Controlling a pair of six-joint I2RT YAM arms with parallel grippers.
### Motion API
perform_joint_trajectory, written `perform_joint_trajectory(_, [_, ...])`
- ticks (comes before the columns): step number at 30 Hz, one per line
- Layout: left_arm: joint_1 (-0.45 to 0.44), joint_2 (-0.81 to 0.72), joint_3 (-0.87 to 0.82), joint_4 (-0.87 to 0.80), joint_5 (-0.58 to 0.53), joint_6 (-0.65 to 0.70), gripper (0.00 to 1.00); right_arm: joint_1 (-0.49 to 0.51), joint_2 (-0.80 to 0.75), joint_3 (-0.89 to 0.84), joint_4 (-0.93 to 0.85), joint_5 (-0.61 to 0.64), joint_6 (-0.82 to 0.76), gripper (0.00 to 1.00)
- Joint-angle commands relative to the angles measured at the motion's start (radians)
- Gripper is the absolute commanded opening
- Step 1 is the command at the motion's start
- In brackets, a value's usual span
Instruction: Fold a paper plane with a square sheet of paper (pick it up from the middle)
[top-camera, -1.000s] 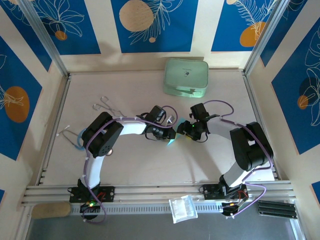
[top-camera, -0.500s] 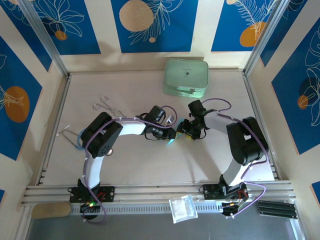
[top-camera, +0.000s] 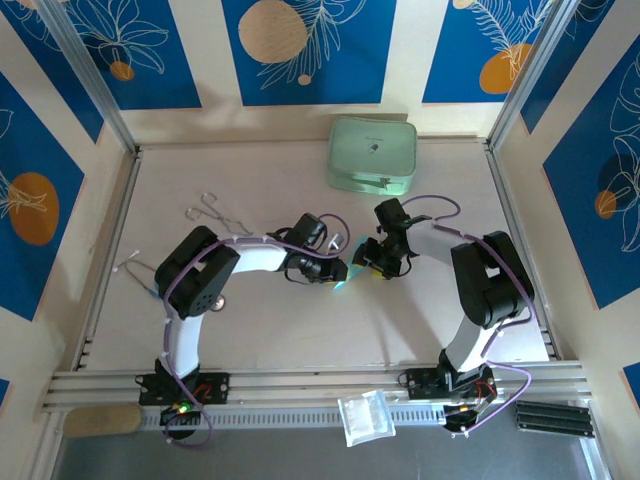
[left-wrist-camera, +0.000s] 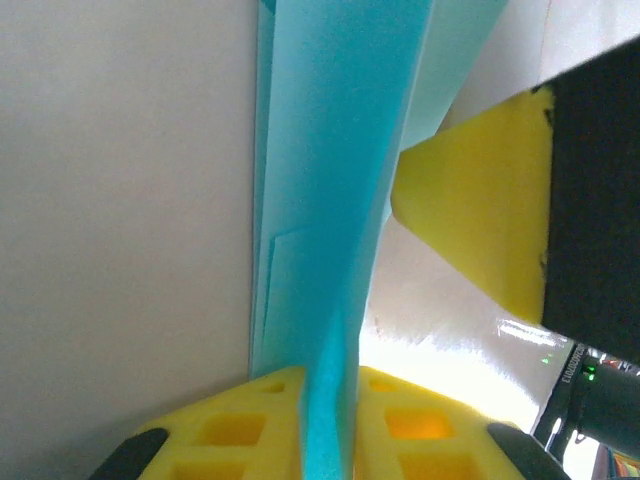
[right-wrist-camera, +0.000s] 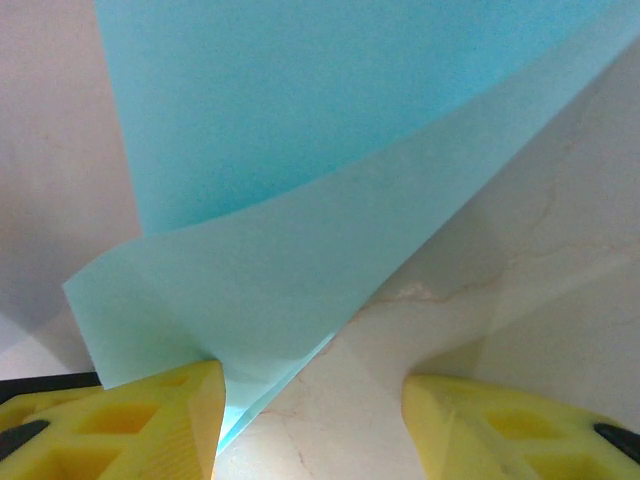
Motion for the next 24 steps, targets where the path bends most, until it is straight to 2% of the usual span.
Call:
perform_joint_trajectory(1, [0.012,-0.046,-0.022,-0.038,0.006,0.007,0.19,0.013,0.093,-0.028,0.073,0.076,-0.03,0.55])
perform_joint_trajectory(15, [0.011,-0.008,-0.047,-0.031,0.0,0.011,0.13,0.017,0.121,-0.015,0.056,0.077,-0.024,0.54])
perform_joint_trajectory(24, [0.011,0.0,-0.047,-0.034,0.002,0.024,0.13,0.016,0.081,-0.019,0.083,0.026,-0.047,0.55])
